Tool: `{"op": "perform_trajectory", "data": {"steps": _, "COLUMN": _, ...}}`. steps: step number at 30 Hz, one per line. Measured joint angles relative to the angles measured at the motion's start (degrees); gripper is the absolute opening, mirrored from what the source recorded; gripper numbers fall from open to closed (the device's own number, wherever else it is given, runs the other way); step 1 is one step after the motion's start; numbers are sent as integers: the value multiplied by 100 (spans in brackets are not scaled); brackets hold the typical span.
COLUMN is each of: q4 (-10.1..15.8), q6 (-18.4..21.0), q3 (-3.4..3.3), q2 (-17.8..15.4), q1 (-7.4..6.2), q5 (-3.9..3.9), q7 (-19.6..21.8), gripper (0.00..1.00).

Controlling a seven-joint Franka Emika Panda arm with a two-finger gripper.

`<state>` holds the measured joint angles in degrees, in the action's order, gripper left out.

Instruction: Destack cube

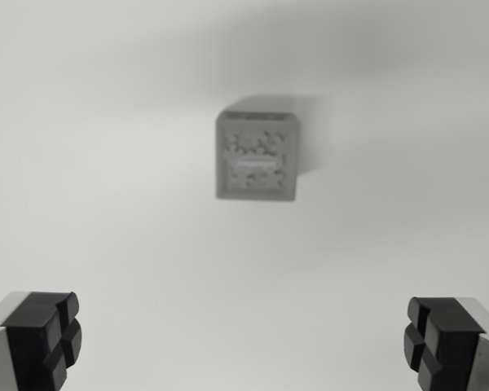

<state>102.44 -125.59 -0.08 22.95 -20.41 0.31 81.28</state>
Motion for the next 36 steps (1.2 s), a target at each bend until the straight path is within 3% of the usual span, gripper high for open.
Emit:
{"op": "perform_trajectory", "data": {"steps": 21, "q4": -437, "q6": 832, "q3": 0, "q2": -396, "q1": 0, "q5": 0, "q7": 0, "gripper": 100}}
{"op": "perform_trajectory", "data": {"steps": 36, "q4": -576, "q6": 1045, "q3": 0, "q2": -466, "q1": 0, "q5": 0, "q7": 0, "gripper": 100}}
